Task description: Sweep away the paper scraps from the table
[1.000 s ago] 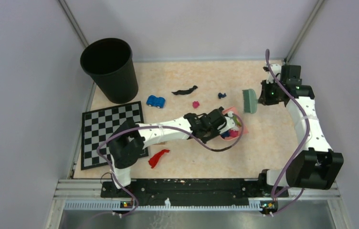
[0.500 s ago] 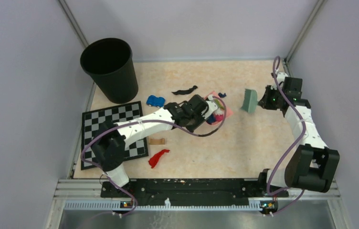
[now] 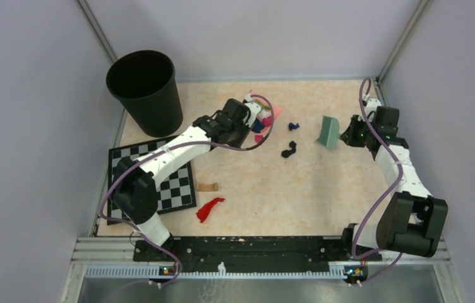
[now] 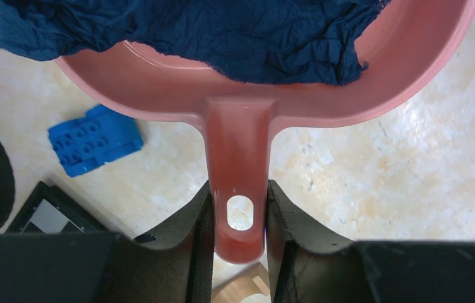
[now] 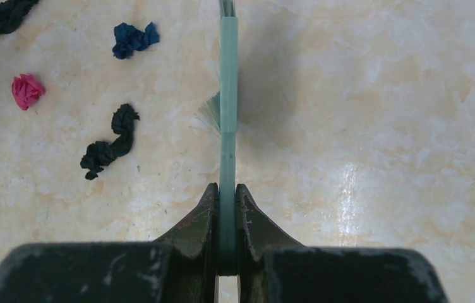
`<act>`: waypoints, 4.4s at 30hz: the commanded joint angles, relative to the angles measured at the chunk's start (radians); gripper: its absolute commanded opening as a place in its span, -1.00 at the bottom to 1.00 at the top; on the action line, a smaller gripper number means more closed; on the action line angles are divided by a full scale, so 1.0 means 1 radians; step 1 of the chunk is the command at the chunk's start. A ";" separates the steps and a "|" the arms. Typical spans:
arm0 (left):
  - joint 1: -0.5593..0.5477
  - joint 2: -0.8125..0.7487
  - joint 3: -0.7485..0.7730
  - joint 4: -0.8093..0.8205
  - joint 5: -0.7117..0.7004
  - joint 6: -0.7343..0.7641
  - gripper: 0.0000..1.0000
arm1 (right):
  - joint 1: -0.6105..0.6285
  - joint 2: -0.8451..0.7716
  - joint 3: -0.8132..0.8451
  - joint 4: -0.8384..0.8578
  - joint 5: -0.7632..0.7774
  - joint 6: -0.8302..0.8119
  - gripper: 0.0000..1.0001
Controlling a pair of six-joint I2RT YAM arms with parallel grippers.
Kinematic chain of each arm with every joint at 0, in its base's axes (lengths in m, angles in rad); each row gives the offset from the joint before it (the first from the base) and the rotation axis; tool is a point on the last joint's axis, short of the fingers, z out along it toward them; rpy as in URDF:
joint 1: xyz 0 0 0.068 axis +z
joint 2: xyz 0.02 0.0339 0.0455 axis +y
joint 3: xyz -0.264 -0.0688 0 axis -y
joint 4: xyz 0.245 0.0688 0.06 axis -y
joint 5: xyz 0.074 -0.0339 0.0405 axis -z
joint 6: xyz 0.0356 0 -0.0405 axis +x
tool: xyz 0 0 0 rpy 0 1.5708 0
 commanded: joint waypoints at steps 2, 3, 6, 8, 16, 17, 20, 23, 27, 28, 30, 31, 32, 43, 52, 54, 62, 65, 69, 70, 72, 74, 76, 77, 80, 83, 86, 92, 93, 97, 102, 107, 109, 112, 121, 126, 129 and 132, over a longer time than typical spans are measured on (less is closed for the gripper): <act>0.041 0.001 0.126 0.072 0.027 -0.027 -1.00 | -0.008 -0.035 -0.005 0.049 -0.035 -0.026 -1.00; 0.051 0.008 0.147 0.067 0.025 -0.027 -1.00 | -0.008 -0.035 -0.006 0.048 -0.039 -0.026 -1.00; 0.081 0.025 0.204 0.053 0.035 -0.027 -1.00 | -0.008 -0.031 -0.005 0.046 -0.049 -0.029 -1.00; 0.105 0.031 0.239 0.052 0.052 -0.027 -1.00 | -0.008 -0.026 -0.005 0.043 -0.054 -0.032 -1.00; 0.202 0.076 0.370 0.031 0.137 -0.078 -1.00 | -0.008 -0.011 0.002 0.023 -0.087 -0.035 -1.00; 0.212 0.081 0.387 0.026 0.154 -0.081 -1.00 | -0.008 -0.011 0.001 0.023 -0.088 -0.036 -1.00; 0.249 0.086 0.430 0.018 0.171 -0.092 -1.00 | -0.008 -0.006 0.003 0.020 -0.092 -0.040 -1.00; 0.314 0.078 0.453 0.021 0.218 -0.118 -1.00 | -0.008 -0.003 0.001 0.015 -0.096 -0.042 -1.00; 0.457 0.063 0.440 0.060 0.394 -0.214 -1.00 | -0.009 0.000 -0.001 0.011 -0.111 -0.040 -1.00; 0.492 0.061 0.431 0.078 0.451 -0.246 -1.00 | -0.009 0.000 -0.002 0.009 -0.117 -0.039 -1.00; 0.562 0.059 0.415 0.118 0.554 -0.297 -1.00 | -0.009 0.004 -0.002 0.008 -0.124 -0.039 -1.00; 0.591 0.060 0.410 0.134 0.603 -0.319 -1.00 | -0.009 0.005 -0.002 0.007 -0.128 -0.040 -1.00; 0.622 0.062 0.405 0.147 0.648 -0.342 -1.00 | -0.009 0.008 -0.002 0.006 -0.129 -0.040 -1.00; 0.845 0.000 0.133 0.577 0.993 -0.772 -1.00 | -0.009 0.022 -0.003 -0.002 -0.148 -0.049 -1.00; 0.911 -0.070 -0.131 1.029 1.044 -1.095 -1.00 | -0.009 0.043 0.003 -0.015 -0.159 -0.062 -1.00; 0.923 -0.076 -0.169 1.152 1.050 -1.174 -1.00 | -0.009 0.044 0.003 -0.016 -0.159 -0.063 -1.00; 0.955 -0.053 -0.362 1.758 0.966 -1.674 -1.00 | -0.009 0.046 0.004 -0.019 -0.160 -0.068 -1.00; 0.956 -0.030 -0.419 1.979 0.875 -1.853 -1.00 | -0.009 0.047 0.005 -0.021 -0.159 -0.071 -1.00; 0.956 -0.026 -0.460 2.095 0.788 -1.955 -1.00 | -0.009 0.051 0.006 -0.024 -0.161 -0.072 -1.00; 0.956 -0.024 -0.470 2.112 0.768 -1.971 -1.00 | -0.009 0.054 0.006 -0.024 -0.162 -0.072 -1.00; 0.956 -0.014 -0.486 2.155 0.738 -2.005 -1.00 | -0.009 0.054 0.006 -0.026 -0.162 -0.074 -1.00; 0.955 0.008 -0.504 2.211 0.701 -2.054 -1.00 | -0.009 0.052 0.008 -0.027 -0.163 -0.075 -1.00; 0.951 0.037 -0.512 2.285 0.652 -2.115 -1.00 | -0.009 0.052 0.007 -0.027 -0.163 -0.075 -1.00; 0.946 0.051 -0.509 2.323 0.628 -2.141 -1.00 | -0.009 0.052 0.006 -0.027 -0.163 -0.075 -1.00; 0.941 0.077 -0.492 2.357 0.619 -2.169 -1.00 | -0.009 0.054 0.005 -0.028 -0.164 -0.075 -1.00; 0.940 0.071 -0.495 2.337 0.638 -2.149 -1.00 | -0.009 0.056 0.007 -0.030 -0.166 -0.078 -1.00; 0.941 0.078 -0.491 2.349 0.636 -2.155 -1.00 | -0.009 0.055 0.007 -0.031 -0.167 -0.078 -1.00; 0.936 0.057 -0.473 2.362 0.625 -2.168 -1.00 | -0.009 0.059 0.007 -0.032 -0.167 -0.080 -1.00; 0.933 0.042 -0.476 2.354 0.623 -2.164 -1.00 | -0.009 0.061 0.007 -0.032 -0.167 -0.081 -1.00; 0.931 -0.020 -0.513 2.292 0.597 -2.130 -1.00 | -0.009 0.066 0.009 -0.033 -0.168 -0.083 -1.00; 0.930 -0.012 -0.516 2.307 0.554 -2.169 -1.00 | -0.009 0.068 0.010 -0.035 -0.175 -0.083 -1.00; 0.930 -0.119 -0.517 2.078 0.698 -2.025 -1.00 | -0.009 0.057 0.008 -0.035 -0.173 -0.083 -1.00; 0.932 -0.183 -0.502 1.915 0.747 -1.910 -1.00 | -0.009 0.056 0.007 -0.035 -0.174 -0.083 -1.00; 0.939 -0.229 -0.408 1.592 0.835 -1.700 -1.00 | -0.009 0.061 0.009 -0.037 -0.179 -0.084 -1.00; 0.882 -0.167 0.276 0.310 0.647 -0.633 -1.00 | -0.009 0.058 0.011 -0.042 -0.191 -0.086 -1.00; 0.812 -0.171 0.348 0.194 0.427 -0.428 -1.00 | -0.010 0.072 0.016 -0.050 -0.200 -0.089 -1.00; 0.727 -0.178 0.339 0.151 0.260 -0.316 -1.00 | -0.010 0.070 0.013 -0.049 -0.199 -0.089 -1.00; 0.619 -0.200 0.293 0.141 0.106 -0.224 -1.00 | -0.009 0.067 0.012 -0.045 -0.198 -0.089 -1.00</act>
